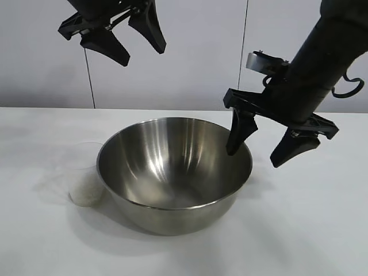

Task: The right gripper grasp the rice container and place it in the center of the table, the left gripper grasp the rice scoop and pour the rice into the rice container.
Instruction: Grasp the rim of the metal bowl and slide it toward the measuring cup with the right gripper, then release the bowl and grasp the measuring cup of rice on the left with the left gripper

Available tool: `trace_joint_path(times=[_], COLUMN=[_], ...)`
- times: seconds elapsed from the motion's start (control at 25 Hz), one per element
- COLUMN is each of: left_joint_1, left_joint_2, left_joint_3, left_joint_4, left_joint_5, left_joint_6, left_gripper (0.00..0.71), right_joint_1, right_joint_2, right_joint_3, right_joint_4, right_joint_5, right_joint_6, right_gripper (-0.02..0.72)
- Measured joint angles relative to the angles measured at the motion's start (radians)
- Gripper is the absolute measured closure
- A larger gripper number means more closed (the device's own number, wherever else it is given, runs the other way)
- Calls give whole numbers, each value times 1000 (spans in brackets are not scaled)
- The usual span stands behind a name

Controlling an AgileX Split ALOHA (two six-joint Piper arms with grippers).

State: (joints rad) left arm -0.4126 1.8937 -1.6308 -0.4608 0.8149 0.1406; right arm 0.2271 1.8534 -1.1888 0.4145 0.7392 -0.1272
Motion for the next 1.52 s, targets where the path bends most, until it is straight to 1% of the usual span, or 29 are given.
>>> trace_joint_path(times=[0.16,0.28,0.4,0.56,0.84,1.24,1.52], left_joint_1=[0,0,0,0,0,0,0], left_joint_2=[0,0,0,0,0,0,0], left_joint_3=[0,0,0,0,0,0,0], left_joint_4=[0,0,0,0,0,0,0], left_joint_5=[0,0,0,0,-1,-1,-1], left_joint_6=[0,0,0,0,0,0,0], left_gripper=[214,214,214,214,214,214,214], right_joint_1=[-56,-104,-128,-132,-132,-132,-132], right_joint_2=[-49,-99,-147,-216,-282,-294,-310], right_joint_3=[0,0,0,0,0,0,-42], right_joint_4=[-3,-5,-5,-5,-32,-34,-32], right_joint_5=[7,31,68,105,110,121,137], right_joint_6=[0,0,0,3,3,6,7], right_gripper=[147,147,147,147,156,159,159])
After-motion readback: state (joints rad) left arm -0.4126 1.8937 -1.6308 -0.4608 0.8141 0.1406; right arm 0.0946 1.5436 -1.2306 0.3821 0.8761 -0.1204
